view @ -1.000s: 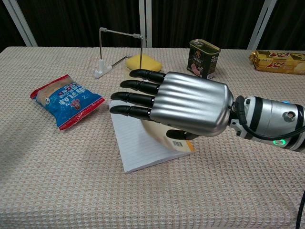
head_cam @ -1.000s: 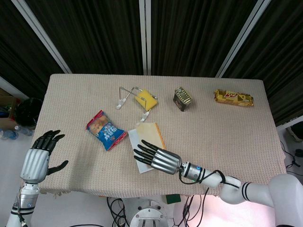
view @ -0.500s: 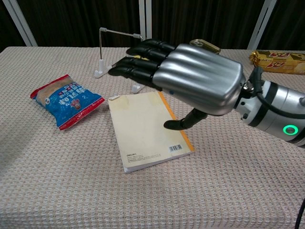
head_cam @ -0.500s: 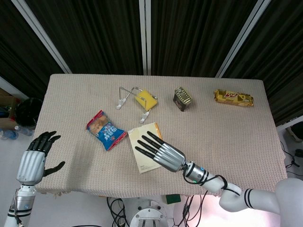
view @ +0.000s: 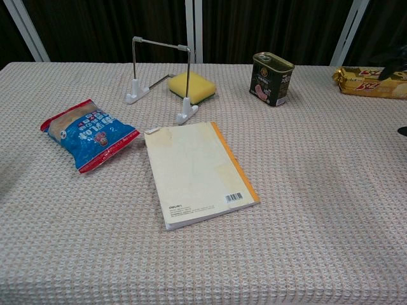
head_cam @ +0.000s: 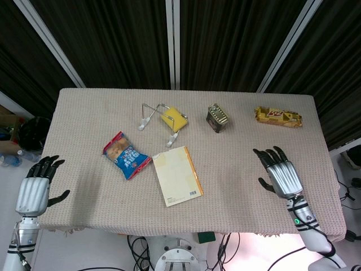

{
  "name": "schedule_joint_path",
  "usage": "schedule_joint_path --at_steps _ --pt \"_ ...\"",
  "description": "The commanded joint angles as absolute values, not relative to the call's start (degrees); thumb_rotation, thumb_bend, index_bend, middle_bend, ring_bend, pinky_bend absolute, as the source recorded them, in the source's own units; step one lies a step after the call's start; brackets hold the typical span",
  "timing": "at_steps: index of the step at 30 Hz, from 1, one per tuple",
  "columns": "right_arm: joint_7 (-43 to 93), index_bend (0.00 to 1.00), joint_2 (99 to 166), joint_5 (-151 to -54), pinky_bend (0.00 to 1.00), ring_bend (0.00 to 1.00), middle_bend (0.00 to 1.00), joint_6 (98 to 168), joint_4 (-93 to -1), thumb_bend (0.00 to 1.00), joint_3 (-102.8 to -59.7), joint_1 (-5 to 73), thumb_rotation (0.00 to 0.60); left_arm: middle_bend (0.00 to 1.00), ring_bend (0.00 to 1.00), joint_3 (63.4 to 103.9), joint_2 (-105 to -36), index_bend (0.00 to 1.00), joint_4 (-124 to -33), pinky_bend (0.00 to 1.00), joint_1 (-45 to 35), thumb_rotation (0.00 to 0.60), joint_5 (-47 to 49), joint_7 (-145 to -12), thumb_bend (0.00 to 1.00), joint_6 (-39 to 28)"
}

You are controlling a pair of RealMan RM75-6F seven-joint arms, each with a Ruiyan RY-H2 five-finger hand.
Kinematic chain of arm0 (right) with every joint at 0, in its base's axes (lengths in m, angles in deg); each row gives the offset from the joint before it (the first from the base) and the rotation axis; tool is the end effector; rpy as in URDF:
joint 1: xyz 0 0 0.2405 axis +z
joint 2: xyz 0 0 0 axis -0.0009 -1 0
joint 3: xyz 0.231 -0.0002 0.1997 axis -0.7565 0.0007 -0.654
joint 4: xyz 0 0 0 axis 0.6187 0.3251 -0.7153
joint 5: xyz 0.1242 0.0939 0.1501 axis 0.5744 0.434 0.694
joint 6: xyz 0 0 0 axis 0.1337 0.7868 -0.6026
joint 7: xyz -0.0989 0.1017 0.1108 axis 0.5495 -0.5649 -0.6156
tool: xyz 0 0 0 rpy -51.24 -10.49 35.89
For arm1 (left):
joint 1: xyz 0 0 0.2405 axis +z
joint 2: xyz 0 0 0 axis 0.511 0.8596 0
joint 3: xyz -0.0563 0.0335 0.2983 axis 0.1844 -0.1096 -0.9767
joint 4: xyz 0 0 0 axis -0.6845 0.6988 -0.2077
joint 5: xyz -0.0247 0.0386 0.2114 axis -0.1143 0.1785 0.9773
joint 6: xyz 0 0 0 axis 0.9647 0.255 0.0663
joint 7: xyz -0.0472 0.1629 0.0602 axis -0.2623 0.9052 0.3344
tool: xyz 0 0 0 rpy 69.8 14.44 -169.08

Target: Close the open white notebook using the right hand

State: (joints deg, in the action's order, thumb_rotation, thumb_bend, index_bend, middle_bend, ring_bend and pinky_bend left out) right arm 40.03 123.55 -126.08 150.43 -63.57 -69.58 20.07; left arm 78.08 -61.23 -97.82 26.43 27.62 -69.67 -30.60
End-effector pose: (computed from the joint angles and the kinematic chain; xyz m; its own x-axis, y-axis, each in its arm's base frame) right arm -0.2868 -0.2870 0.0859 0.4909 -0.0177 0.8710 -0.8382 -0.2824 0.4666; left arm -0.3354 0.2153 0.1247 0.3904 -0.0582 0.9188 0.9193 -0.0291 -0.3924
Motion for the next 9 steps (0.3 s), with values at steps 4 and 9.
schedule_joint_path --at_steps 4,9 --pt "26.8 0.0 119.8 -125.7 0.0 0.0 0.03 156.0 -61.9 0.12 -67.0 12.6 0.6 0.16 0.13 78.5 -61.9 0.22 -97.0 0.22 26.6 0.6 26.0 -71.8 0.09 -29.8" --pt "22.1 0.0 120.0 -127.1 0.0 0.0 0.03 158.1 -59.0 0.13 -67.1 10.3 0.6 0.15 0.13 78.3 -61.9 0.22 -97.3 0.22 27.0 0.6 25.9 -72.2 0.09 -30.1"
